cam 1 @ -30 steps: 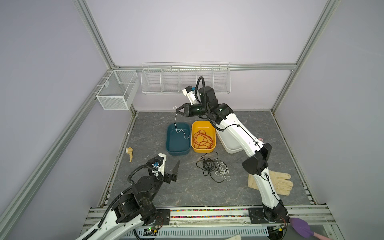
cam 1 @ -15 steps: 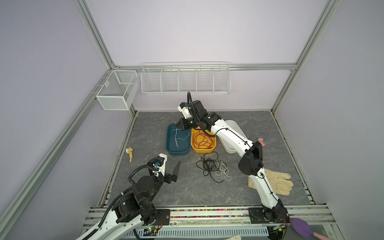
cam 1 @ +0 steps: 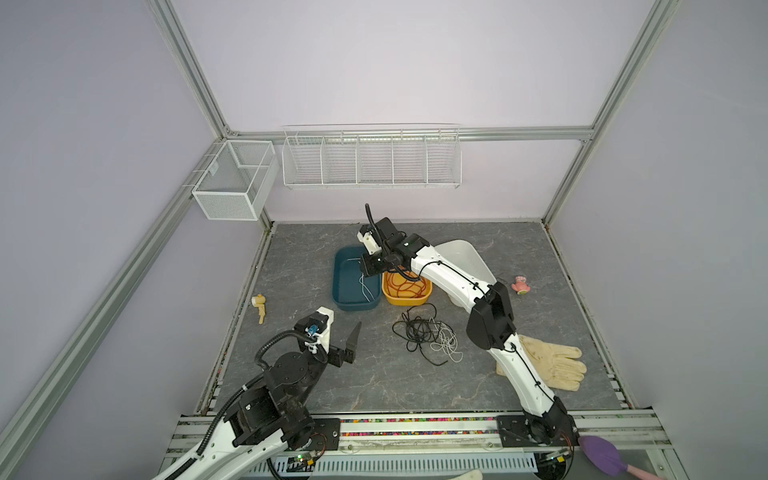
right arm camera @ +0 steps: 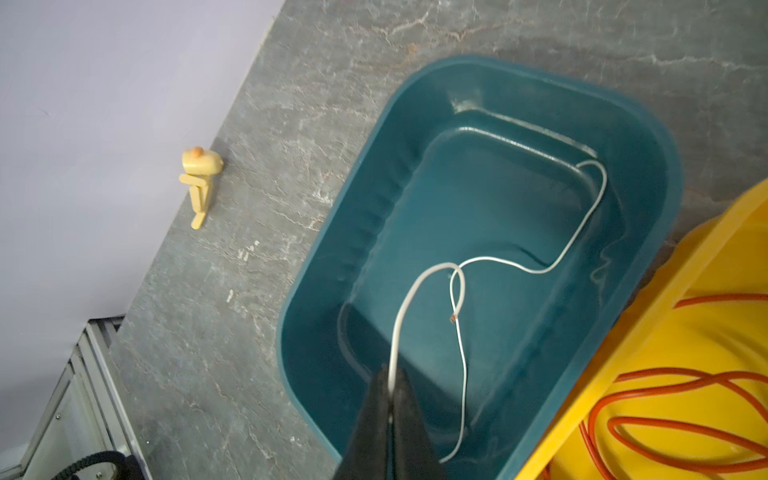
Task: Untangle the cables
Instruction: 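Lower the white cable into the teal tub and open the right gripper, then move the right gripper back down to the cable bundle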
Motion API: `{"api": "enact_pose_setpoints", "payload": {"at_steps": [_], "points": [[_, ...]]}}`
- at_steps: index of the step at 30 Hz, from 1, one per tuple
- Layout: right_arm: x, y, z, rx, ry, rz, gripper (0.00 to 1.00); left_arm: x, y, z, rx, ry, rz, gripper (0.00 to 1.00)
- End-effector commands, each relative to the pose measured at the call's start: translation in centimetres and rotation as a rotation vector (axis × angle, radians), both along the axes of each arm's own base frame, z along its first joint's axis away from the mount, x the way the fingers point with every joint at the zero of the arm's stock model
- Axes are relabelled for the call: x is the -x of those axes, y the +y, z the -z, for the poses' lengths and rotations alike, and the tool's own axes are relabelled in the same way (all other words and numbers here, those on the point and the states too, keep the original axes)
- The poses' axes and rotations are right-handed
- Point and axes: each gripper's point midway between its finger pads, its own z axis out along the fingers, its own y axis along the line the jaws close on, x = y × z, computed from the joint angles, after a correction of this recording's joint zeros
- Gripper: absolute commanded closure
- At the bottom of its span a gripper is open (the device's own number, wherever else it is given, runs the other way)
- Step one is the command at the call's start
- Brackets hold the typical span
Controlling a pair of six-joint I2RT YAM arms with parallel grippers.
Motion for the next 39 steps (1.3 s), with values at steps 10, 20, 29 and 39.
{"api": "enact_pose_setpoints", "payload": {"at_steps": [10, 20, 29, 39], "points": [[0.9, 0.0, 2.6, 0.114, -0.015, -0.045, 0.92, 0.0, 0.0, 0.0, -0.001, -0.011, 0.006, 0.01], [0.9, -0.6, 2.1, 0.152, -0.034, -0.036, 0.85, 0.0, -0.1, 0.1, -0.001, -0.011, 0.010, 0.01], [1.4, -1.6, -2.2, 0.144, -0.099, -0.045, 0.68, 0.0, -0.2, 0.2, -0.002, -0.008, 0.014, 0.01], [3.1, -3.3, -5.5, 0.151, -0.099, -0.062, 0.52, 0.1, -0.4, 0.5, -0.007, -0.001, 0.023, 0.01]]}}
